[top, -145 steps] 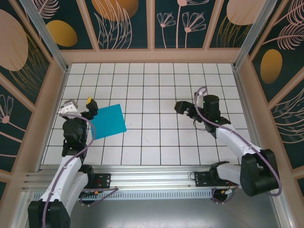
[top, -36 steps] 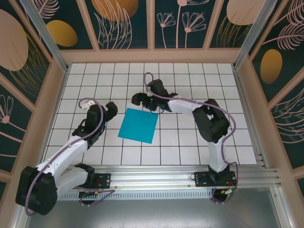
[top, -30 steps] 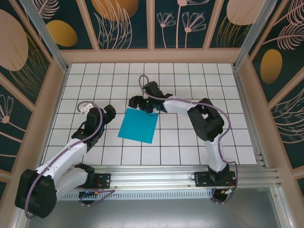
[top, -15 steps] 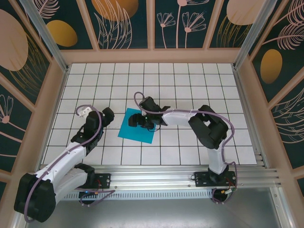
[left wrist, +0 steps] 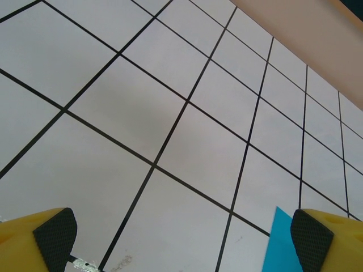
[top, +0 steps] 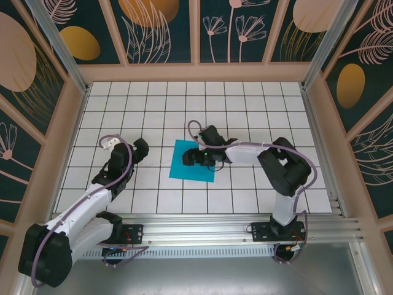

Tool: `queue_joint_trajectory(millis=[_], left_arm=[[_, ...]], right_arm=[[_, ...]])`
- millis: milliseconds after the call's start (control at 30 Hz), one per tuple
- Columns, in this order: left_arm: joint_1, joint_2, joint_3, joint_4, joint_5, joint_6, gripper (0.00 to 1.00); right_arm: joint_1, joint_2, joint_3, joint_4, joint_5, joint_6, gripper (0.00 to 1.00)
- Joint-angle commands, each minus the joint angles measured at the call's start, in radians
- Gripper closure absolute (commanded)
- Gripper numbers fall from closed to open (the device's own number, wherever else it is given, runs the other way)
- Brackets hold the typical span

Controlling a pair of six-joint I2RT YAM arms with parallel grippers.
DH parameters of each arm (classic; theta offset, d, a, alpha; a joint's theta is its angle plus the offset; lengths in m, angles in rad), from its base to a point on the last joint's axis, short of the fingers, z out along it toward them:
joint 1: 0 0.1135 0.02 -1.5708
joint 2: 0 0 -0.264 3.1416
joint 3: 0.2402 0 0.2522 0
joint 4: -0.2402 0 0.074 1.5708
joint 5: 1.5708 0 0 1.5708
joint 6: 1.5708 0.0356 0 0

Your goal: Fold a paper plane with a square sheet of paper (pick it up from the middle)

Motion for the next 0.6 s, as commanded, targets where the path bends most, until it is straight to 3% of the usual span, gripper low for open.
queue_joint_trajectory(millis=[0, 100, 200, 333, 467, 567], left_arm=[[0.006, 0.003, -0.008, 0.062, 0.027, 0.034, 0.01], [0.005, 0.006, -0.009, 0.085, 0.041, 0.043, 0.01], [0.006, 0.004, -0.009, 0.097, 0.044, 0.054, 0.01], [0.005, 0.004, -0.012, 0.100, 0.037, 0.063, 0.01], [0.005, 0.012, -0.012, 0.099, 0.034, 0.060, 0.01], [0.005, 0.012, -0.012, 0.095, 0.029, 0.072, 0.01]], right_arm=[[-0.077, 0.010, -0.009, -0.180, -0.007, -0.235, 0.24], [-0.093, 0.026, 0.064, -0.261, 0.036, -0.327, 0.24], [-0.085, 0.004, 0.128, -0.285, 0.055, -0.320, 0.25], [-0.063, -0.005, 0.201, -0.318, 0.270, -0.126, 0.23], [-0.036, 0.019, 0.209, -0.302, 0.384, 0.039, 0.23], [0.007, 0.076, 0.263, -0.359, 0.483, 0.068, 0.22]])
